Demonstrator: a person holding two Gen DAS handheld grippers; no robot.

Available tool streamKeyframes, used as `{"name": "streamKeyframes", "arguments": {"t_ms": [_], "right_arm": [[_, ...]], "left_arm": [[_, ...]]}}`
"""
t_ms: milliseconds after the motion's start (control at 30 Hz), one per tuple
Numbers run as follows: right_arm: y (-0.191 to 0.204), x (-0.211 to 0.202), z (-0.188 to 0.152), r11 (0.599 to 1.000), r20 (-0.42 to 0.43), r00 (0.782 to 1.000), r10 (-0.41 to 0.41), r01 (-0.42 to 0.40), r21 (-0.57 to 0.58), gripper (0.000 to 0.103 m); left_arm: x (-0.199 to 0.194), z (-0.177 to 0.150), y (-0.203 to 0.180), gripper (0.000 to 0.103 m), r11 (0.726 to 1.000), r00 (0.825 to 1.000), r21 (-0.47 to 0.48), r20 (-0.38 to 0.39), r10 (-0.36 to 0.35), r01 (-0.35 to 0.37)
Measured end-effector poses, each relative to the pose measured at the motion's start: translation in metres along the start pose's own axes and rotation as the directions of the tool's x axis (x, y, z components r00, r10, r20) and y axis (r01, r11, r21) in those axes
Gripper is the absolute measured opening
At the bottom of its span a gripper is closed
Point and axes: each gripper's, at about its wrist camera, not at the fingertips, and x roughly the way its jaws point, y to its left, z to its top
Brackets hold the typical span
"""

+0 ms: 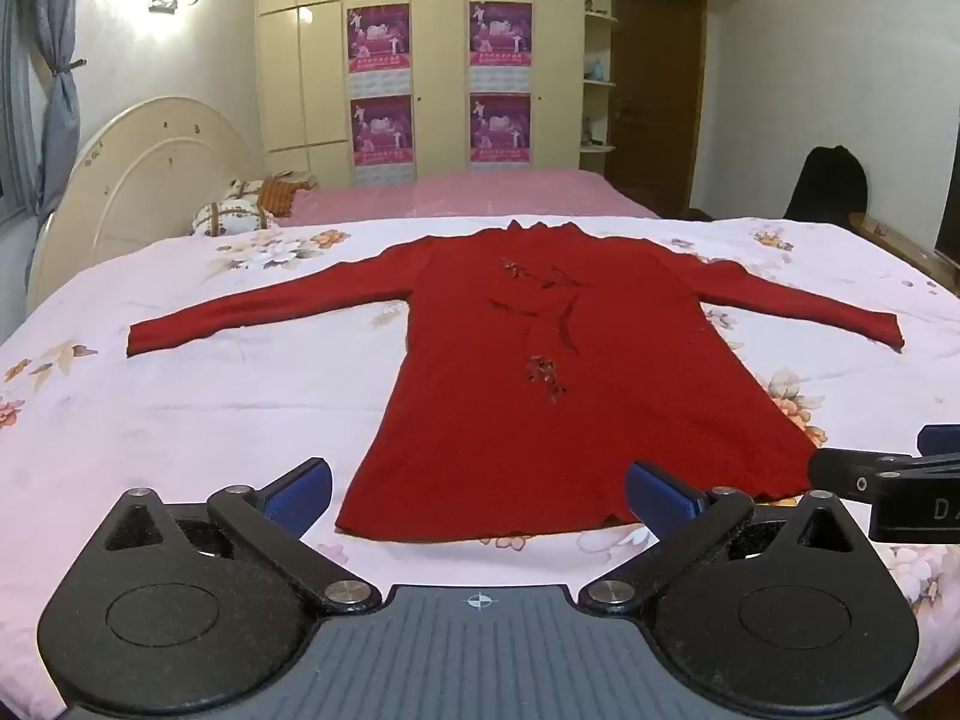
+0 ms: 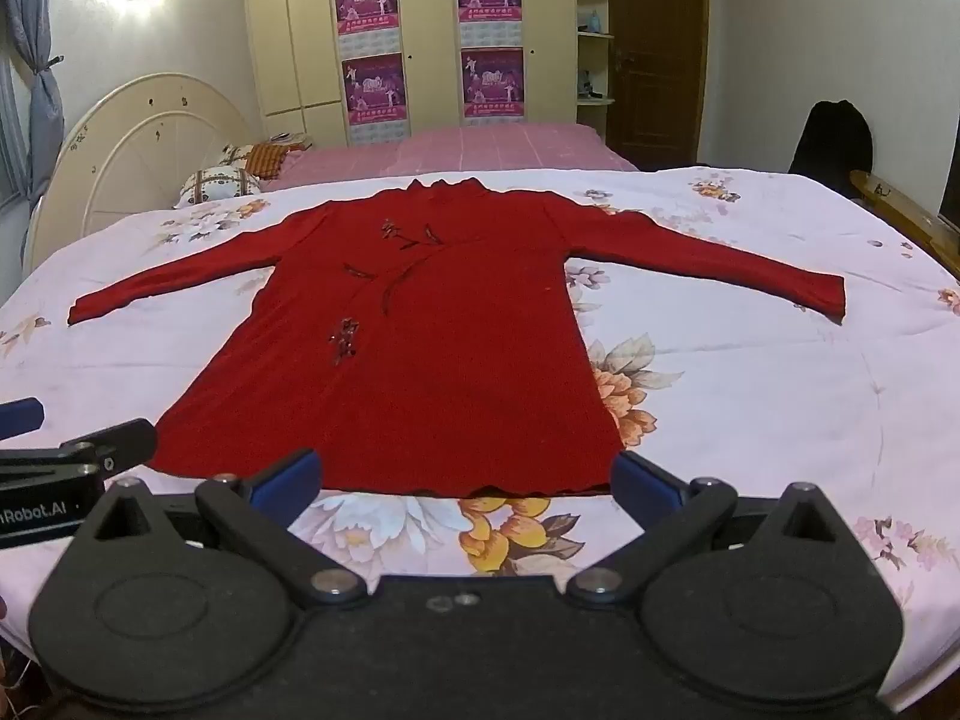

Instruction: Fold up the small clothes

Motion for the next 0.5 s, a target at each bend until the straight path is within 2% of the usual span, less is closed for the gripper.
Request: {"name": "streamKeyframes", "arguments": {"t_ms": [500], "right_arm": [[0.0005, -0.0001, 0.0006, 1.000, 0.004, 1.000, 0.001, -0.001, 0.001, 0.102]], "left_arm": [[0.0001, -0.0016, 0.0069, 0.103, 1.000, 1.000, 0.011, -0.008, 0.009, -0.009]]}}
